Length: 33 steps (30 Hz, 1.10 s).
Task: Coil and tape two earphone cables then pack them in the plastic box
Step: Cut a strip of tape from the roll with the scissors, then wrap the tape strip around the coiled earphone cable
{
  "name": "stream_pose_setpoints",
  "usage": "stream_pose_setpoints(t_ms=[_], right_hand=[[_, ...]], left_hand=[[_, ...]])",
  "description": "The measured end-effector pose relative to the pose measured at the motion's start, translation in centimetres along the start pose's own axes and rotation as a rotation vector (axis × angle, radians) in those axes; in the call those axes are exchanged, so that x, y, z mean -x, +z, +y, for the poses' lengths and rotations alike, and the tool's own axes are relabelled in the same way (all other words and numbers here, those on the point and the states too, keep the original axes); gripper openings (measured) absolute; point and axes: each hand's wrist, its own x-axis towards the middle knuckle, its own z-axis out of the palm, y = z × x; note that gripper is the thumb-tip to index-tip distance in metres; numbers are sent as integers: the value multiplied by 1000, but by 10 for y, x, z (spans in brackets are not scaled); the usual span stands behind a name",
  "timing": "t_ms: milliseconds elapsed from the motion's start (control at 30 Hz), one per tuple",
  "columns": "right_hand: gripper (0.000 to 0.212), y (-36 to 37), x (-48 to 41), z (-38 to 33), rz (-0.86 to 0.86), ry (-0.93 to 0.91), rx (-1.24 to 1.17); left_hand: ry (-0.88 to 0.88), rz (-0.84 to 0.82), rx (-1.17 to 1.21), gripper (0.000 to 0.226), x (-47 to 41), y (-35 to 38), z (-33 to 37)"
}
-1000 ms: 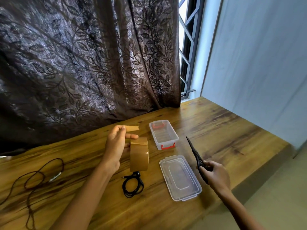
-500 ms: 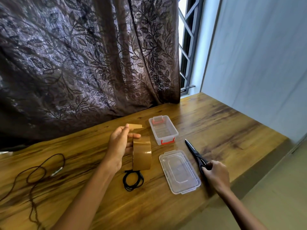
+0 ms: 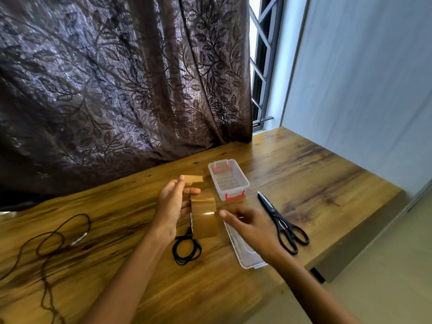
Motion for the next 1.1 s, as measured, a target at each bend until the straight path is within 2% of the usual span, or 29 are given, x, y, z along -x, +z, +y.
stream_pose_setpoints(t_ms=[100, 233, 333, 433, 533, 767, 900, 933, 1033, 1100], right_hand=[[26, 18, -5, -10, -72, 33, -183], [19, 26, -20, -5, -42, 37, -122], [21, 31, -40, 4, -30, 3, 159], [33, 36, -61, 21, -49, -141, 605], [25, 42, -76, 30, -94, -227, 949], [20, 56, -93, 37, -142, -243, 1179], [26, 58, -92, 37, -132, -249, 1100], [26, 59, -90, 34, -104, -265, 973], [19, 66, -77, 16, 13, -280, 337], [20, 69, -65, -2, 40, -308, 89]], left_hand=[[8, 39, 16, 27, 0, 0, -1], [-44, 35, 78, 26, -2, -5, 0], [-98, 46, 30, 22, -5, -11, -4], [-105, 86, -35, 19, -3, -18, -9], [-58, 63, -60, 18, 0, -25, -11], [-72, 133, -28, 21, 2, -39, -11], [-103, 158, -8, 20, 3, -46, -10], [-106, 159, -10, 19, 4, -48, -10], [-106, 151, -21, 22, 5, -49, -8], [-108, 151, -31, 25, 3, -48, -8]])
